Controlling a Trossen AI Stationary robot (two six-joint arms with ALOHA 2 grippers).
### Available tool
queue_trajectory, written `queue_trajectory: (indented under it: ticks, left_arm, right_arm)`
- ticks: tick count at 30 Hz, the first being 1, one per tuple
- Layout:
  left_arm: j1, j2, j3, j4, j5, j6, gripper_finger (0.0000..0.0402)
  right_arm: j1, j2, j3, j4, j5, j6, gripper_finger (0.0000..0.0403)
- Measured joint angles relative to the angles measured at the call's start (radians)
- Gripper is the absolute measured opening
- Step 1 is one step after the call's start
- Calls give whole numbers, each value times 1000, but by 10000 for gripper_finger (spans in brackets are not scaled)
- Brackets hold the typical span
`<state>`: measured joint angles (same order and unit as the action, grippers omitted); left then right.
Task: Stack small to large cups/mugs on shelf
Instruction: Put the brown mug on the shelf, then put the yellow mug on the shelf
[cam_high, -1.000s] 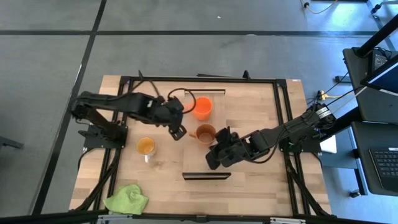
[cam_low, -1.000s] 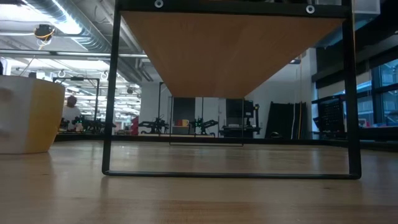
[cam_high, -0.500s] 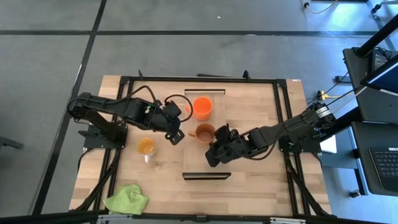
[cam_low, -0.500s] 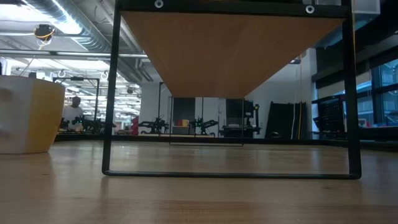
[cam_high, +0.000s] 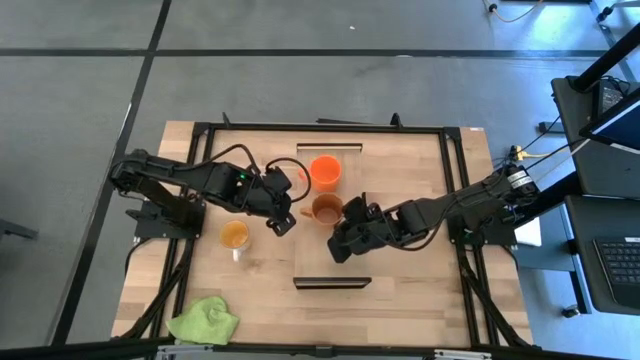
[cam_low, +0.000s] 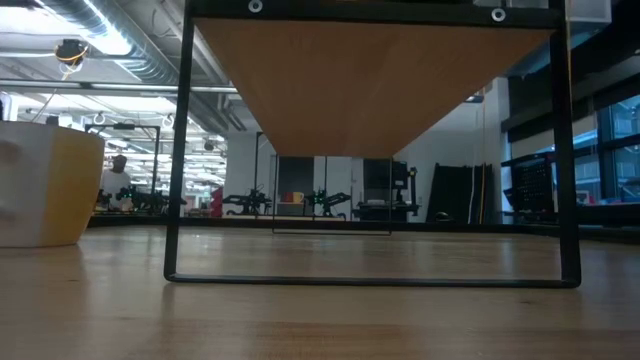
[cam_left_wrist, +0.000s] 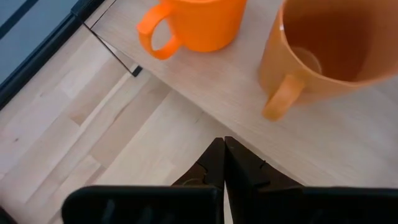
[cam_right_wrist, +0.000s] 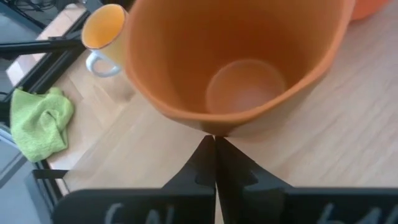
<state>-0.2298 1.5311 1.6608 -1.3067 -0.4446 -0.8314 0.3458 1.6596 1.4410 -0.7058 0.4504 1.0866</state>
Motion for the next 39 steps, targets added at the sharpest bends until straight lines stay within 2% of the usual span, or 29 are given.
queue_trajectory:
  ticks: [13, 18, 21, 23, 26, 28, 32, 36, 39]
  left_arm:
    - [0, 0, -1, -20, 0, 13, 0]
    - [-31, 0, -1, -81, 0, 22, 0]
    - [-87, 0, -1, -97, -23, 21, 4]
    - [-141, 0, -5, -128, -73, -3, 11]
    - [-207, 0, -35, -207, -87, -127, 28]
    - [-249, -3, -70, -271, -64, -236, 43]
    - [-359, -8, -192, -263, -4, -378, 73]
    - [-444, -12, -303, -266, 108, -456, 95]
    - [-524, -12, -342, -265, 152, -475, 105]
  right_arm:
    - [-2, 0, 0, 9, 0, -32, 2]
    - [63, -5, 0, 142, 48, -158, 35]
    - [118, -10, 0, 259, 51, -224, 63]
    - [155, -17, 0, 321, 63, -250, 81]
    - [215, -30, 0, 372, 128, -258, 105]
    - [255, -42, 0, 392, 180, -260, 120]
    - [328, -64, 0, 412, 292, -261, 140]
    - [382, -72, 0, 421, 394, -255, 151]
    - [404, -73, 1, 429, 421, -240, 155]
